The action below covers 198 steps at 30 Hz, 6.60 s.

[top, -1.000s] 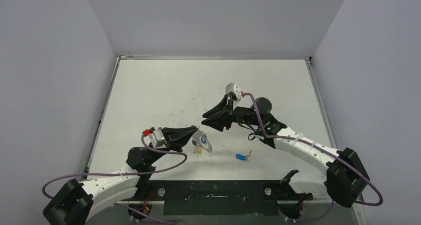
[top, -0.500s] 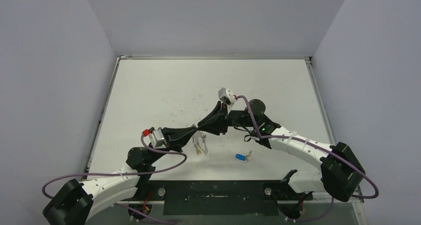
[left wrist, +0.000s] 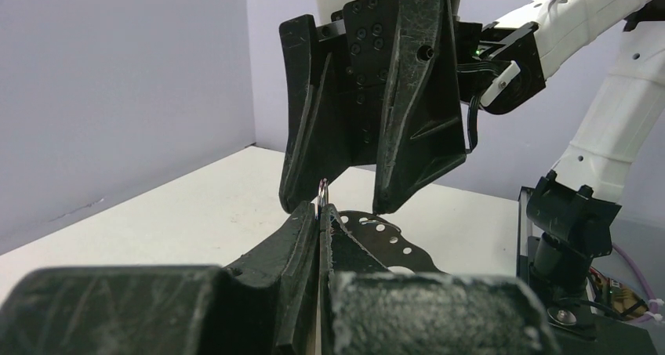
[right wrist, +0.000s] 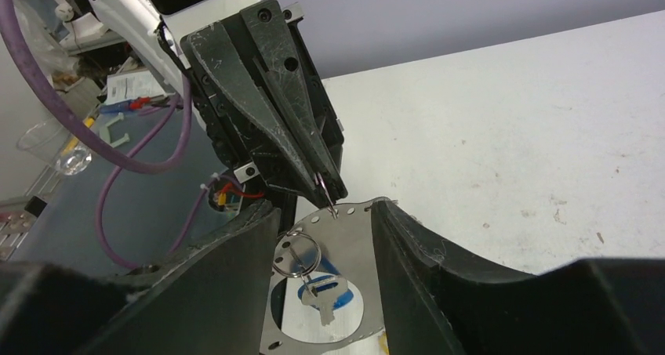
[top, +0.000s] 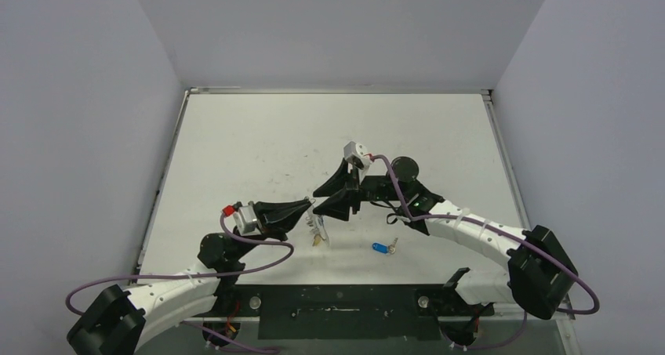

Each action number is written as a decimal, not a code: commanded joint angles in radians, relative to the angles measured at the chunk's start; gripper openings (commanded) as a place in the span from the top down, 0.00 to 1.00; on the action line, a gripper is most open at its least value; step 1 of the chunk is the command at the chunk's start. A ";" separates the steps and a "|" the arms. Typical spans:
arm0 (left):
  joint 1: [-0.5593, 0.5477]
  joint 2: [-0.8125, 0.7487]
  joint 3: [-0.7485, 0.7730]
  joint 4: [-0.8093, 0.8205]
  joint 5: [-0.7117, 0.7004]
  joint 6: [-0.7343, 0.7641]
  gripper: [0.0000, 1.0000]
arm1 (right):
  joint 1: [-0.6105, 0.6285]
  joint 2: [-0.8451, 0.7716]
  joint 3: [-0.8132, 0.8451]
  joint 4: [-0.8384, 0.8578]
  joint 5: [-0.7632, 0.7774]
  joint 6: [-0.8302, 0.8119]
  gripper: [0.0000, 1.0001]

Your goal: Put the keys on the keyring

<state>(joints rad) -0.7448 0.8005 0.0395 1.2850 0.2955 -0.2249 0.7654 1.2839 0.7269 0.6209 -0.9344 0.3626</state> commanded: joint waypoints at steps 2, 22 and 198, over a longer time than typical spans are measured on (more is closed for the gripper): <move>-0.001 -0.018 0.033 0.090 0.011 -0.004 1.00 | -0.009 -0.066 -0.005 -0.025 -0.065 -0.111 0.52; -0.001 0.005 0.055 0.086 0.081 -0.017 1.00 | -0.010 -0.060 -0.003 -0.029 -0.103 -0.182 0.79; -0.493 1.041 0.814 -0.919 -0.196 0.600 0.70 | -0.568 -0.216 -0.012 -0.685 0.552 -0.010 1.00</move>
<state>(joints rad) -1.2427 1.8103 0.8215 0.3840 0.0875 0.3717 0.2031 1.0569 0.6880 -0.0593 -0.3828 0.3714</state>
